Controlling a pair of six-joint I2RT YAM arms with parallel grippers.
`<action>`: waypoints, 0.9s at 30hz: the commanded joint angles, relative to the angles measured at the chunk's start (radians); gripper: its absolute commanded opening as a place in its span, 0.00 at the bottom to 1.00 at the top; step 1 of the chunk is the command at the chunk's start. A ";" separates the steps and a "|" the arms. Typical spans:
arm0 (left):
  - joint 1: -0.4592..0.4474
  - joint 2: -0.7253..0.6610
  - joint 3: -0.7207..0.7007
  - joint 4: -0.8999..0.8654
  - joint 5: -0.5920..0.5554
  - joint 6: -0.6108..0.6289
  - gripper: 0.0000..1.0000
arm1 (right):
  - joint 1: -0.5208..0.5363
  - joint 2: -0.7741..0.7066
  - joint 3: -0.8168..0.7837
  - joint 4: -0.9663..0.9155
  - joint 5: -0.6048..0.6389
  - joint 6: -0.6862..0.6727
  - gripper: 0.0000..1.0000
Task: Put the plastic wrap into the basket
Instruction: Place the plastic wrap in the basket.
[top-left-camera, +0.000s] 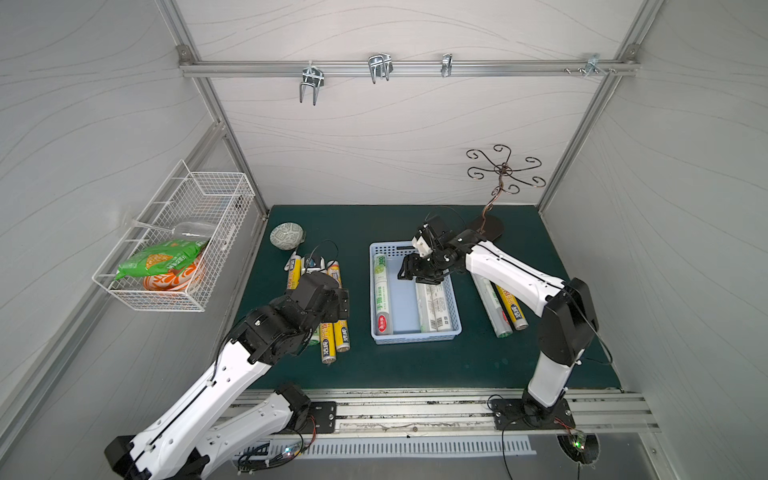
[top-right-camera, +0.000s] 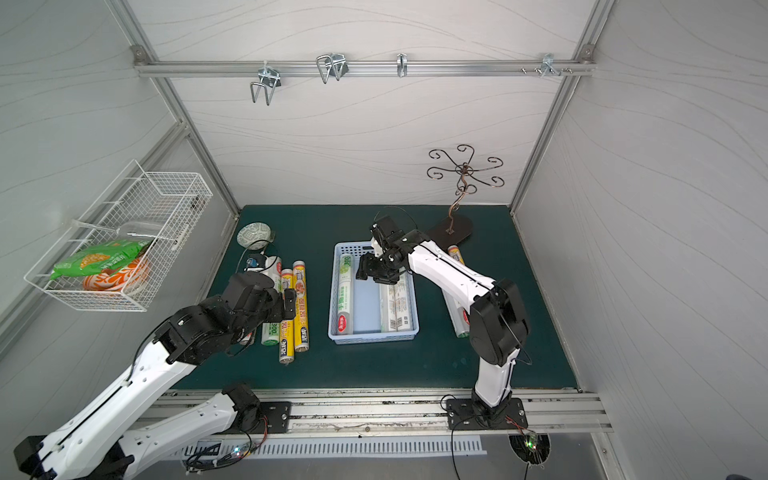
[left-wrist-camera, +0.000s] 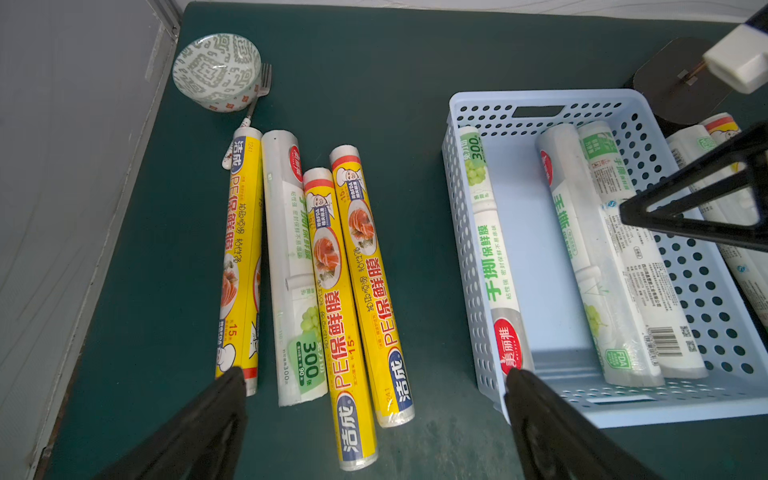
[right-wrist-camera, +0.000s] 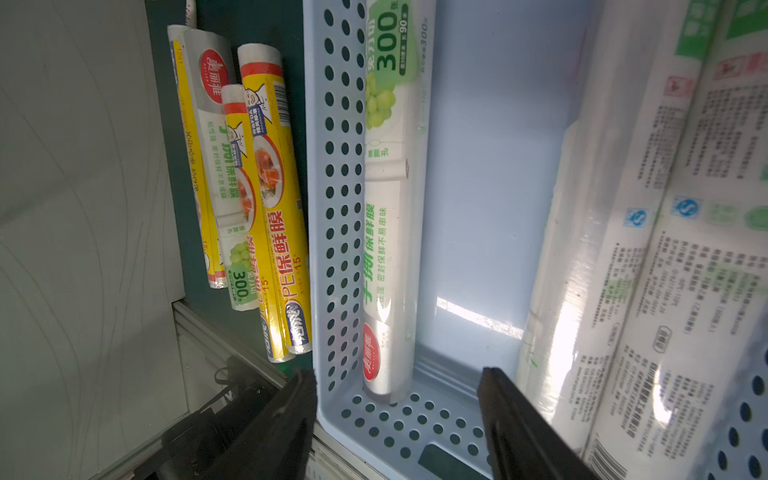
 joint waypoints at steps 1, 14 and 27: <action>0.031 0.020 -0.010 0.049 0.048 -0.030 0.99 | -0.035 -0.066 -0.034 -0.055 -0.011 -0.057 0.67; 0.147 0.131 -0.079 0.117 0.194 -0.060 0.99 | -0.226 -0.309 -0.252 -0.089 -0.040 -0.178 0.68; 0.230 0.269 -0.080 0.191 0.280 -0.099 0.93 | -0.324 -0.485 -0.324 -0.166 -0.094 -0.233 0.70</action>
